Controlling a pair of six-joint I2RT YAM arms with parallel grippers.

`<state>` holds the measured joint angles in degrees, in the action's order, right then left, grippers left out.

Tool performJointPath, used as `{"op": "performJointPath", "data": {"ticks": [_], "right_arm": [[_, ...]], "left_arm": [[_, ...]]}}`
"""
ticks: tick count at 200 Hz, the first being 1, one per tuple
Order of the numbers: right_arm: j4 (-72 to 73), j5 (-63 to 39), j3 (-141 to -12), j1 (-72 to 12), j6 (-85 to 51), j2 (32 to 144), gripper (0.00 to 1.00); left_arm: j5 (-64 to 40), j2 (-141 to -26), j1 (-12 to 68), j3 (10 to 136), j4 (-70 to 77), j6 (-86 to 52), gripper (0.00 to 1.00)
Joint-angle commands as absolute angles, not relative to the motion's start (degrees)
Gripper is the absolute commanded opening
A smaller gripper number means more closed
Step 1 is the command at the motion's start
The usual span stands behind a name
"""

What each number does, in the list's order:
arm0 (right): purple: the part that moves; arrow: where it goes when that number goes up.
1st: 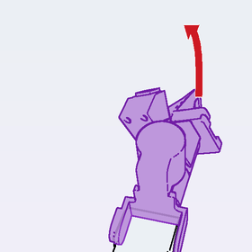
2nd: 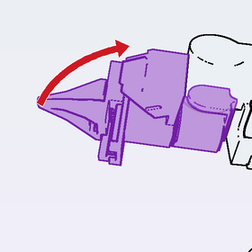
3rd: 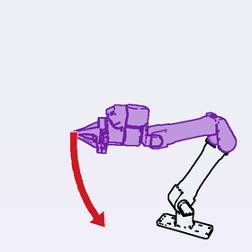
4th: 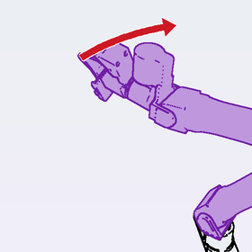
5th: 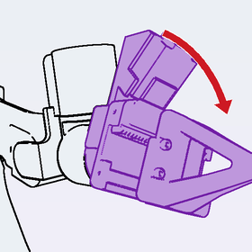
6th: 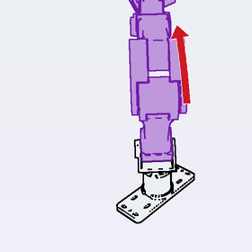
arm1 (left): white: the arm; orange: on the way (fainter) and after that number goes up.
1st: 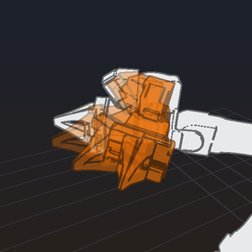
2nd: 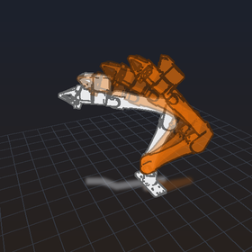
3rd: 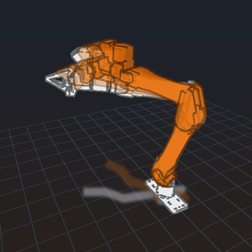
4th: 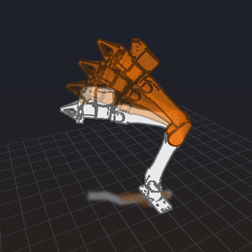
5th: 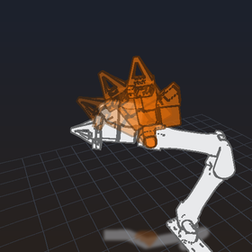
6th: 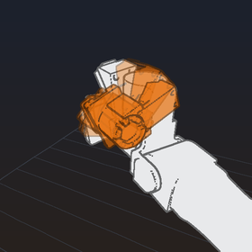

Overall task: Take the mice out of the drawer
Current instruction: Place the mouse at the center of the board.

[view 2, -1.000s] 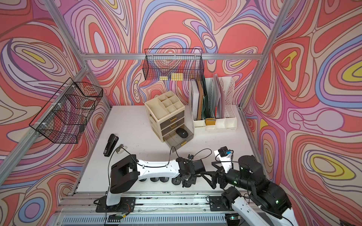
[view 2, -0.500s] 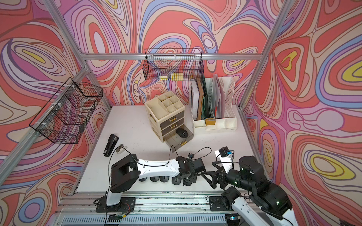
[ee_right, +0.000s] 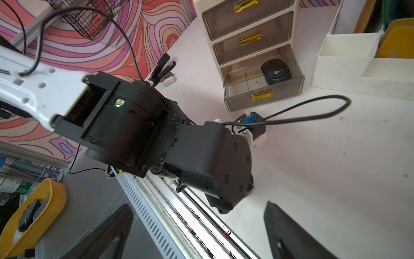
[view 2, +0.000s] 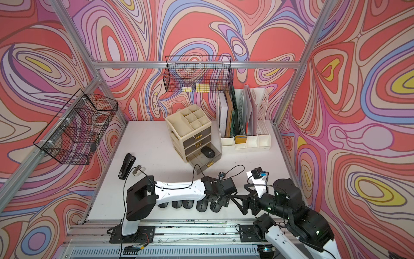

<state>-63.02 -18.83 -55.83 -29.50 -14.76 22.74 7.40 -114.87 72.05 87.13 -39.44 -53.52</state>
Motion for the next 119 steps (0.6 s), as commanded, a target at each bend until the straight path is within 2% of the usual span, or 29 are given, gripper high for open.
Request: {"op": "performJointPath", "data": {"ticks": [1, 28, 70, 119], "right_arm": [[-57.81, -13.16, -56.6, -29.79, -18.43, 21.07, 0.96], [-52.83, -7.46, -56.51, -29.79, -21.62, 22.85, 0.96], [-44.51, -4.33, -55.15, -29.79, -24.97, 29.92, 0.95], [-33.14, -1.68, -51.43, -29.79, -26.27, 43.42, 0.91]], "left_arm": [[9.4, -108.5, 70.22, 88.68, -40.35, -46.55, 0.83], [8.97, -101.4, 67.41, 88.03, -39.73, -37.91, 0.87], [4.47, -90.63, 59.35, 82.87, -38.85, -26.6, 1.0], [-5.34, -83.43, 50.69, 82.9, -39.86, -10.04, 0.99]]}}
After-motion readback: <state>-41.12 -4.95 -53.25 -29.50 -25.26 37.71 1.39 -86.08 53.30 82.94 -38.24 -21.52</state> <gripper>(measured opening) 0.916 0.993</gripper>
